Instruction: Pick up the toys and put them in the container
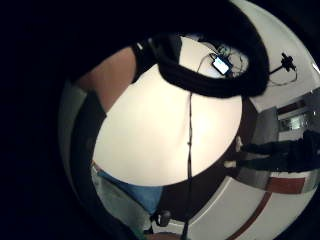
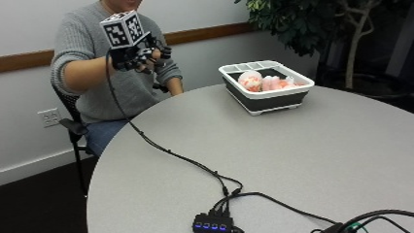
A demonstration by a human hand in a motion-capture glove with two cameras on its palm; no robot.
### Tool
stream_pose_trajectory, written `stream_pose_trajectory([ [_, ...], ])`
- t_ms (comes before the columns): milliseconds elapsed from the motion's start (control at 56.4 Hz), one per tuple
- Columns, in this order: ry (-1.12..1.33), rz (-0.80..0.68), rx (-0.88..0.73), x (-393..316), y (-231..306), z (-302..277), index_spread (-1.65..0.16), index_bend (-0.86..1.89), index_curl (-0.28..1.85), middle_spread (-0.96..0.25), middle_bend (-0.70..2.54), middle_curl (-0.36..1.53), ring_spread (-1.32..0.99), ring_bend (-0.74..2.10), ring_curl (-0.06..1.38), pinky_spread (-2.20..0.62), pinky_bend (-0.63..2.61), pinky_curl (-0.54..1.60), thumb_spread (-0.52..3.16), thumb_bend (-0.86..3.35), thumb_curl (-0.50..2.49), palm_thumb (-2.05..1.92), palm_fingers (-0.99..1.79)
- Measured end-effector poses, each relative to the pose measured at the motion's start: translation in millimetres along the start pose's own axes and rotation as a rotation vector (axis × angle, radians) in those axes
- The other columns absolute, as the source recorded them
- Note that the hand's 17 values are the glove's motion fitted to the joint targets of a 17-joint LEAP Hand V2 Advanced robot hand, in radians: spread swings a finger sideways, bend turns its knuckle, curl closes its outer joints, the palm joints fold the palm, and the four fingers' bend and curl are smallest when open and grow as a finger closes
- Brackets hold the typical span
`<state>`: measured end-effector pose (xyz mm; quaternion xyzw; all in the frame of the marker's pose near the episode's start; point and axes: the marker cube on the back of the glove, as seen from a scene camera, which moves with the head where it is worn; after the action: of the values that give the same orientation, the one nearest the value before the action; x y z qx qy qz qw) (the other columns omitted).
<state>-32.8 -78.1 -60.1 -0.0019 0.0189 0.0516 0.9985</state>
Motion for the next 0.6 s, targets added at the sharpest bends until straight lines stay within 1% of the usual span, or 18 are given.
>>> stream_pose_trajectory([
  [195,-0.009,-0.078,-0.053,-26,96,52,-0.36,0.16,0.28,-0.16,0.16,0.30,-0.06,0.41,0.35,0.05,1.03,0.31,1.41,-0.01,0.40,0.00,-0.08],
  [266,-0.014,-0.107,-0.063,-38,121,69,-0.37,0.16,0.29,-0.16,0.16,0.30,-0.06,0.40,0.35,0.05,1.02,0.31,1.42,-0.01,0.39,0.00,-0.08],
  [425,-0.003,-0.138,-0.092,-53,147,89,-0.37,0.17,0.30,-0.16,0.15,0.29,-0.07,0.38,0.34,0.05,1.01,0.31,1.43,-0.01,0.37,0.01,-0.08],
  [602,-0.026,-0.140,-0.109,-59,153,97,-0.37,0.17,0.32,-0.16,0.15,0.28,-0.08,0.37,0.34,0.05,0.98,0.31,1.44,-0.01,0.35,0.01,-0.08],
])
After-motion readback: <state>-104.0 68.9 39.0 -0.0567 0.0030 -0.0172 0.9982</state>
